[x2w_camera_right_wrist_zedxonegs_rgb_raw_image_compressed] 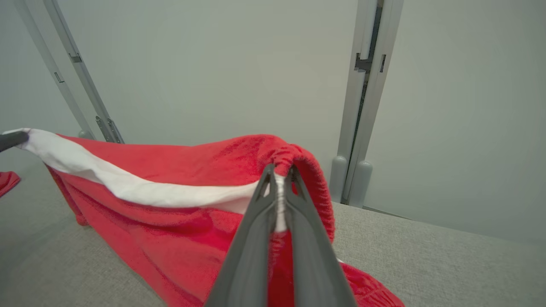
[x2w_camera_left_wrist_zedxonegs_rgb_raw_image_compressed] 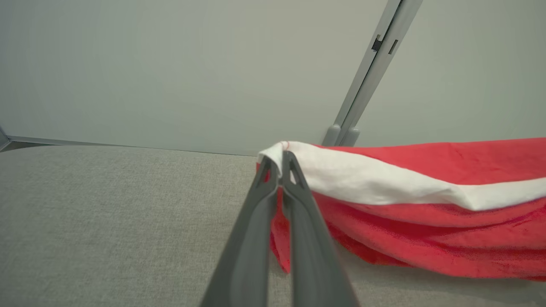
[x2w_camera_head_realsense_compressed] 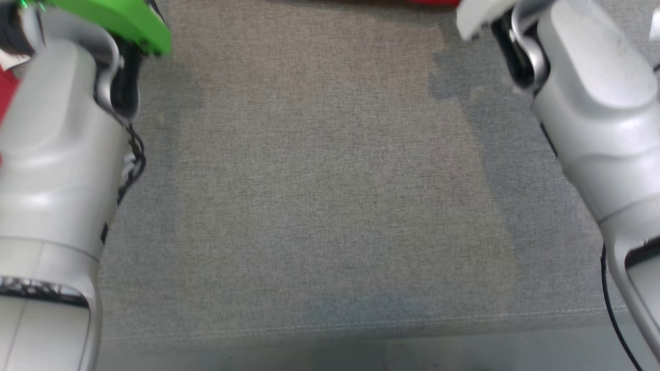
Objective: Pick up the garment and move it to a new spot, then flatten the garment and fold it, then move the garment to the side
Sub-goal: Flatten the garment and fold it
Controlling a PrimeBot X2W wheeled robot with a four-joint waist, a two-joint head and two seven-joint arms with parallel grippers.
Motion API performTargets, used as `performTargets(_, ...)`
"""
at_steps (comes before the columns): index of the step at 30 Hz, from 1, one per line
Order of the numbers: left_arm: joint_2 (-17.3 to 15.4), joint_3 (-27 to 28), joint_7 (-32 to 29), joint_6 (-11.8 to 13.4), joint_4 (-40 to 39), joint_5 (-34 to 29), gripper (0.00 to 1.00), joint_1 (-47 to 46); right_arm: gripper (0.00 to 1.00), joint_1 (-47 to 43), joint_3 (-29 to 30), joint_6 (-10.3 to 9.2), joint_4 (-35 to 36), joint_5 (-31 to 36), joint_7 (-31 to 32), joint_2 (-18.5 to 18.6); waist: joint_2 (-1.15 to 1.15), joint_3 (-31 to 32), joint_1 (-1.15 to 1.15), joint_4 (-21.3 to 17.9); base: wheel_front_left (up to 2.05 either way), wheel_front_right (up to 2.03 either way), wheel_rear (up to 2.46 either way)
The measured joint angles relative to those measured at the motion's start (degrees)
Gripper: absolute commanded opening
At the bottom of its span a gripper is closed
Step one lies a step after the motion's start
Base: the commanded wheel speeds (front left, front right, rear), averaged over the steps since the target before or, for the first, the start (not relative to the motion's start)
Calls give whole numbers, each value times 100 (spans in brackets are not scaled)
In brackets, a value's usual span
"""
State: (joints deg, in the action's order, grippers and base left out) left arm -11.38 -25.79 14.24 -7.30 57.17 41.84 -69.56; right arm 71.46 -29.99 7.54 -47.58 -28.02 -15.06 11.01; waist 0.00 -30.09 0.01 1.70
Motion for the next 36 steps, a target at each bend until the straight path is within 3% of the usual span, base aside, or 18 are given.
performTargets(6,-24,323,55,4,-872,-113,0,1085,0,-1228,-10,-2,815,-616,-1,201,0,134,-1,2,0,0,0)
performTargets(14,-70,559,54,302,-2442,-736,0,3177,0,-2822,-319,-1,1567,-1446,-2,444,0,490,-1,-48,0,0,0)
performTargets(19,-185,510,44,438,-3049,-781,0,4063,0,-3395,-454,-2,1607,-1625,-1,597,0,740,-2,-91,0,0,0)
performTargets(24,-375,519,-269,770,-3867,-677,0,5106,0,-3932,-593,-2,1658,-1745,78,645,0,1093,-2,-136,0,0,0)
performTargets(36,-697,218,-1292,1400,-5623,-526,0,6875,0,-5298,-179,-2,1793,-1808,237,684,0,1916,-2,-68,0,0,0)
